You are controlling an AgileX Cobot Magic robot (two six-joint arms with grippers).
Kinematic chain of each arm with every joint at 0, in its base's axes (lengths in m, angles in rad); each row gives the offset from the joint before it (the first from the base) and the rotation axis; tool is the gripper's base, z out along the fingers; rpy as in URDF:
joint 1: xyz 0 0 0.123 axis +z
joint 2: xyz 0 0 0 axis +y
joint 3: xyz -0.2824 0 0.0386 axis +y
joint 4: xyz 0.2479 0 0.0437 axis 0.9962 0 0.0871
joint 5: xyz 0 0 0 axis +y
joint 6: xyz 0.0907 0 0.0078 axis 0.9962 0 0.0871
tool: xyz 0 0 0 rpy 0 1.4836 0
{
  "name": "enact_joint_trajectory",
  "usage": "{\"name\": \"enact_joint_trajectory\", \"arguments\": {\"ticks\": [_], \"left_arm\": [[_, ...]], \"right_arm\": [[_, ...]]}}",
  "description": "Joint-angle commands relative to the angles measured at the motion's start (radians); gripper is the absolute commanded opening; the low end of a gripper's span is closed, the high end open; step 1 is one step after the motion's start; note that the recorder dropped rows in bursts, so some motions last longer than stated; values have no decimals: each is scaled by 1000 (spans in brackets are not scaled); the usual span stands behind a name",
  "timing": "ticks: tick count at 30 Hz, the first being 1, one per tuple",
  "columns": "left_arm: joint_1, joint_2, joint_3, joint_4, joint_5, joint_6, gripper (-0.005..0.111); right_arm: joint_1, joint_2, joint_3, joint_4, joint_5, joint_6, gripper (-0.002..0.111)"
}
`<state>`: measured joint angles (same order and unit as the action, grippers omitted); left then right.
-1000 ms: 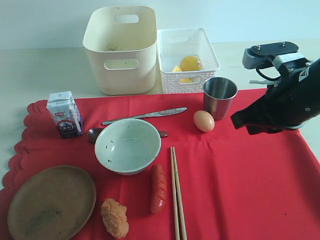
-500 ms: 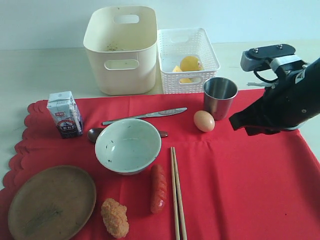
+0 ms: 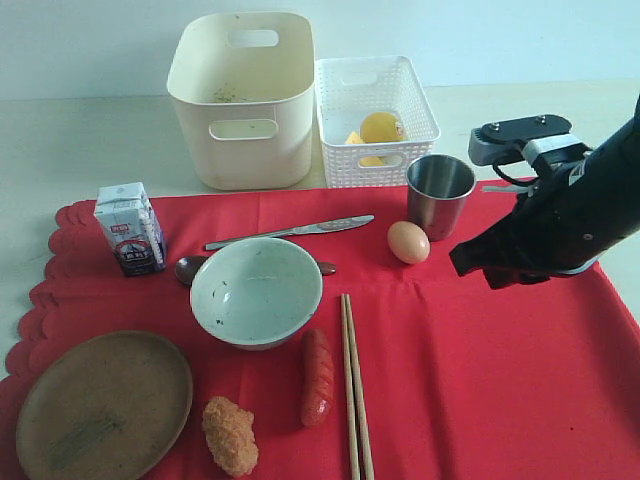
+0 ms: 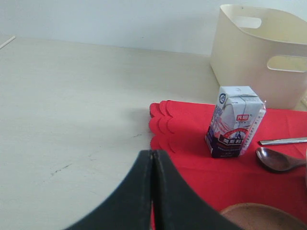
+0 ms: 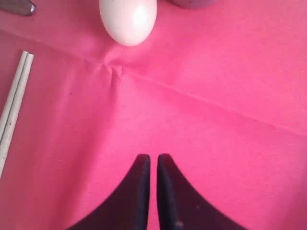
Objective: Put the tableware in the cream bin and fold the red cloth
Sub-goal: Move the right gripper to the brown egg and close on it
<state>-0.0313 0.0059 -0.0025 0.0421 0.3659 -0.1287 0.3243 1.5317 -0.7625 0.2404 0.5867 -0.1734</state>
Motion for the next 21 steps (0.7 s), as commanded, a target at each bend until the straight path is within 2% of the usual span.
{"name": "enact_joint_trajectory", "arguments": {"ticks": [1,21], "left_arm": [[2,-6,2,0,-11,1,0],[2,-6,2,0,-11,1,0]], "right_arm": [[1,2,2,10,-14,-9,7],[1,2,2,47,-40,-29,7]]}}
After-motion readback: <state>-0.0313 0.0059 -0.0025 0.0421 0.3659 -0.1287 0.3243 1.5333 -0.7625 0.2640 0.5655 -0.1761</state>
